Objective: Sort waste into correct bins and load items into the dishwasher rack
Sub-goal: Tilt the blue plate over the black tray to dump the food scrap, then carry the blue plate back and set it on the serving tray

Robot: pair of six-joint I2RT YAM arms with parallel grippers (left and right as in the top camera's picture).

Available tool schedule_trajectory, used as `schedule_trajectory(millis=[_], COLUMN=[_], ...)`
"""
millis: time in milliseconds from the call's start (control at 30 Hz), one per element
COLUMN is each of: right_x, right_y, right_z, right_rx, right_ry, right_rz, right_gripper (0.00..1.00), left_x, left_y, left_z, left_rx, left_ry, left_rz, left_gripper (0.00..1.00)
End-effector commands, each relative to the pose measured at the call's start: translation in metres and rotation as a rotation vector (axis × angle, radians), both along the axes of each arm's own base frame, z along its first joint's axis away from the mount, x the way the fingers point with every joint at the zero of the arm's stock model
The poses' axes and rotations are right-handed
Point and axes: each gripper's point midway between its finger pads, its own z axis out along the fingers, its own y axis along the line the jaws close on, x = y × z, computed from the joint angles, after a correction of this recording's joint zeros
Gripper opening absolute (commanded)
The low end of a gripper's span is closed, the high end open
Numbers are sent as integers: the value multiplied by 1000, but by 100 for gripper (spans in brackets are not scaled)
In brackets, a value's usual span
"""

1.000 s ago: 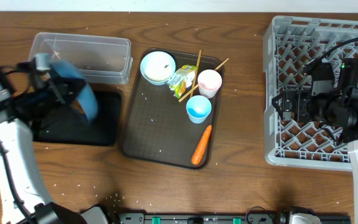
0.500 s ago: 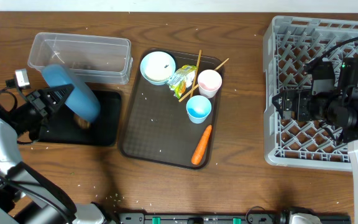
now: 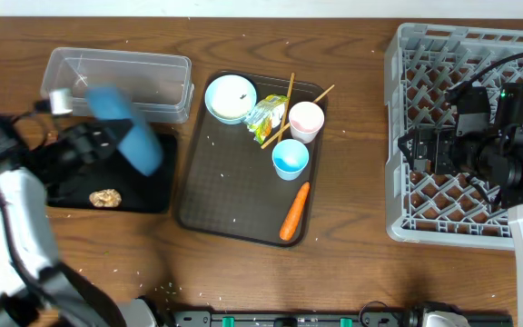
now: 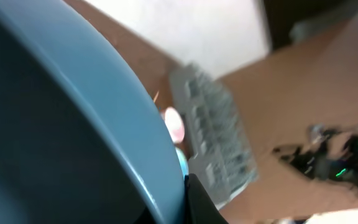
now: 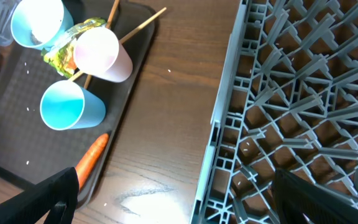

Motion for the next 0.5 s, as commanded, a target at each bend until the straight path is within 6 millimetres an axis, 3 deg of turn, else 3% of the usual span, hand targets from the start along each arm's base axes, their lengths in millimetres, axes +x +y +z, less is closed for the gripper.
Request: schedule_trajectory(millis=[0,167,467], right_x=[2,2,2], right_y=[3,3,3], right_z=[6,6,6], right_rx=[-6,-6,-5], right_ry=[-21,-21,-18], right_rz=[15,15,15], right_gripper=[93,93,92], left_x=[-2,-20,-67], left_y=[-35,-93,-179], left_z=[18,0,-78], left_rx=[277,605,987], left_ry=[-17,8,99], left_rz=[-11,-94,-415], left_gripper=[6,6,6])
